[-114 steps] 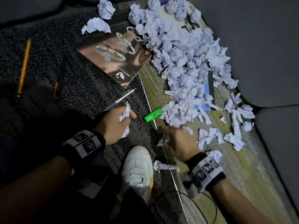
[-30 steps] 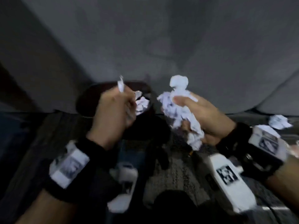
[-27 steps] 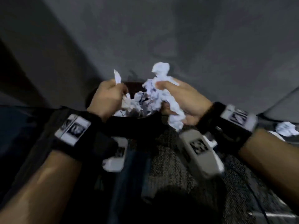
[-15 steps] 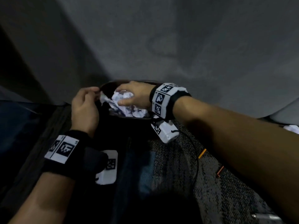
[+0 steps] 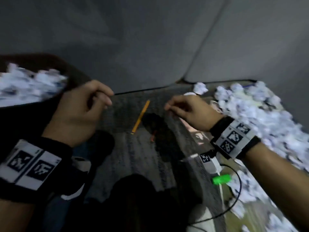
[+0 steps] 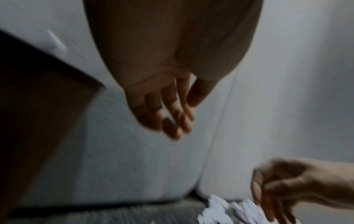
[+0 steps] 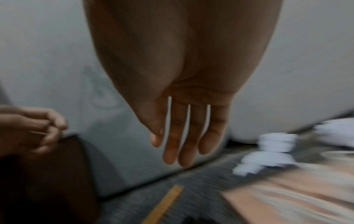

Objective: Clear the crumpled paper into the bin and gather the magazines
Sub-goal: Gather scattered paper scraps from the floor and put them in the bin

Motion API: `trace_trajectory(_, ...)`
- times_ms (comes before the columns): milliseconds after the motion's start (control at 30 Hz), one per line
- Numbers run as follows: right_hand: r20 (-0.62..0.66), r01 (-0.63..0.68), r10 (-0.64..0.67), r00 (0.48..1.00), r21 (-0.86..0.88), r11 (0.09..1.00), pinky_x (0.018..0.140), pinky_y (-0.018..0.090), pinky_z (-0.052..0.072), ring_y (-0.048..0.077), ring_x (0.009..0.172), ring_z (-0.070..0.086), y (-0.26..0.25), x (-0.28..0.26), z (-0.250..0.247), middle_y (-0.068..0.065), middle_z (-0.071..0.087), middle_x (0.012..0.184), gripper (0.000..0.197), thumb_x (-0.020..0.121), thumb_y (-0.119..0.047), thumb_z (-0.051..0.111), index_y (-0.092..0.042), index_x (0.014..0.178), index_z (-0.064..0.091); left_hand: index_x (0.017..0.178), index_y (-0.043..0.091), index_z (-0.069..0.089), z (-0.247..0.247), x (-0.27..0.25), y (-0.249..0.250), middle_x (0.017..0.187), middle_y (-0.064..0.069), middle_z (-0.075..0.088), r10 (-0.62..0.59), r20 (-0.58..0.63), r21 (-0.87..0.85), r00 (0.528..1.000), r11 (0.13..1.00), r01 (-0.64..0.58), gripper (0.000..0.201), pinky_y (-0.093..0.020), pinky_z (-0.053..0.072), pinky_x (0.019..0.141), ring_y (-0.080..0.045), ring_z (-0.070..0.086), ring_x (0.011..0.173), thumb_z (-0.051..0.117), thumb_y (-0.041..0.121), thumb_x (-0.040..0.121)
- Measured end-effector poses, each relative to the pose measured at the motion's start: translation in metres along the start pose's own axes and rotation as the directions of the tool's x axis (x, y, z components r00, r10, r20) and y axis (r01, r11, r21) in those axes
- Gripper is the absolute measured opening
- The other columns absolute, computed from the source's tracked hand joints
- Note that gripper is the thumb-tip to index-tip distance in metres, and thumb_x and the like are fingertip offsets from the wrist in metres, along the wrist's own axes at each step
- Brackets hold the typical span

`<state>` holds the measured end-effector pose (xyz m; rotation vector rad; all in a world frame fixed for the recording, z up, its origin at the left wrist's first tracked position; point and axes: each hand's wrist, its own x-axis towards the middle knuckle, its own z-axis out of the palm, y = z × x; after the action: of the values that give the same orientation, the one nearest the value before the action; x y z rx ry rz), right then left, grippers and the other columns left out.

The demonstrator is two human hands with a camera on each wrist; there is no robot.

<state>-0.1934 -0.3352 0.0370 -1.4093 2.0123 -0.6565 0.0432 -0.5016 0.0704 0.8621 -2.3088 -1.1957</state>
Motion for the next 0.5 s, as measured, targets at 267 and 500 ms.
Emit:
trace_trajectory(267, -0.122, -0.693, 0.683, 0.720, -0.075, 0.717, 0.064, 0.020, 0.043, 0.007, 0.067, 0.060, 0.154, -0.289, 0.049, -0.003, 0.071, 0.082, 0.016, 0.092, -0.015, 0.055, -0.029, 0.088, 0.064, 0.096, 0.019, 0.052, 0.206, -0.049, -0.018, 0.072, 0.002, 0.049, -0.303, 0.733, 0.400, 0.609, 0.916, -0.025, 0.004, -0.027, 0.036, 0.069, -0.025, 0.052, 0.078, 0.049, 0.019, 0.096)
trace_trajectory(500, -0.275, -0.796, 0.773, 0.572, 0.044, 0.604, 0.078, 0.023, 0.048, 0.013, 0.092, 0.056, 0.163, -0.390, 0.123, -0.005, 0.046, 0.109, 0.038, 0.083, -0.039, 0.067, -0.028, 0.116, 0.052, 0.093, 0.022, 0.057, 0.285, -0.100, -0.006, 0.080, -0.012, 0.067, -0.240, 0.838, 0.318, 0.490, 0.945, -0.081, 0.011, -0.038, 0.050, 0.075, -0.030, 0.063, 0.077, 0.051, 0.013, 0.093)
